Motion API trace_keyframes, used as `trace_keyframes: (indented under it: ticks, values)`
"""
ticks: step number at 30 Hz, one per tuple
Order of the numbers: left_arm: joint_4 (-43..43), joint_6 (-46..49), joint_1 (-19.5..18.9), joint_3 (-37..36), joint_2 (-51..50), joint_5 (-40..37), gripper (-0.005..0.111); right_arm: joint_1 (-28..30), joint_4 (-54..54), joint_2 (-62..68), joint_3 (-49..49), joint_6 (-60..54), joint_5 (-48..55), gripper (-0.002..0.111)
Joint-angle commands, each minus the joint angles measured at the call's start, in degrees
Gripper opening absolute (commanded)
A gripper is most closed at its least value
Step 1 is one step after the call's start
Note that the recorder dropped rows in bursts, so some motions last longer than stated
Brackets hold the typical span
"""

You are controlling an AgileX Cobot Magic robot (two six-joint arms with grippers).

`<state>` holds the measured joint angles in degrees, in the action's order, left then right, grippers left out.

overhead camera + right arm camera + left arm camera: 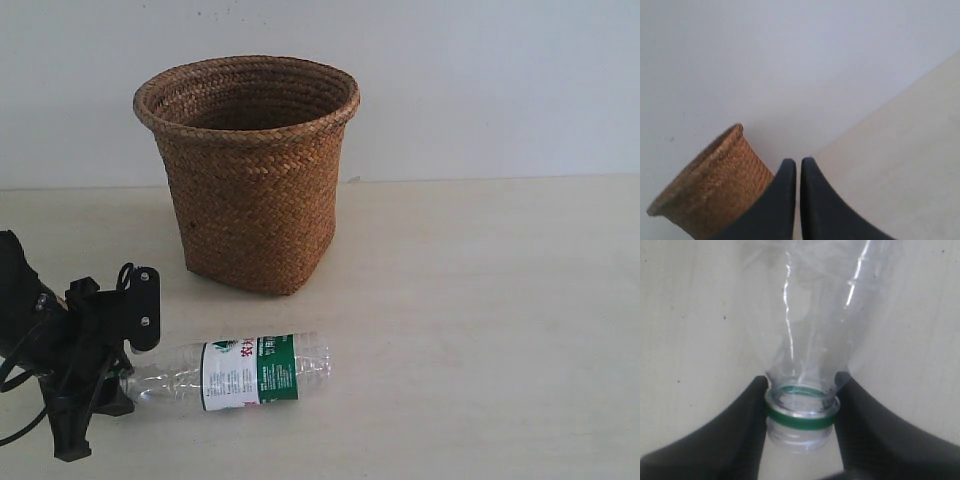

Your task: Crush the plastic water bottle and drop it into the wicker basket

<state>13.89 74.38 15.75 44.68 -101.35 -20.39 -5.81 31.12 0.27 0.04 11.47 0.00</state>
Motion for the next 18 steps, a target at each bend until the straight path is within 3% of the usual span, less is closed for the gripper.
trace_keyframes:
  ticks: [1, 6, 11, 18]
  values:
    - [0.14, 0.31, 0.31, 0.13, -0.08, -0.41, 0.004, -0.01, 0.65, -0.27, -0.65, 0.13, -0.33, 0.0]
    - [0.14, 0.31, 0.31, 0.13, -0.08, -0.41, 0.004, -0.01, 0.75, 1.22, -9.63, -4.81, 8.78, 0.0]
    - [0.14, 0.31, 0.31, 0.13, -0.08, -0.61, 0.004, -0.01, 5.23, 13.97, -20.07, -12.96, 17.29, 0.0]
    - [0.14, 0.31, 0.31, 0.13, -0.08, -0.35, 0.004, -0.01, 39.47, 41.3, -27.47, -49.55, 29.68, 0.0]
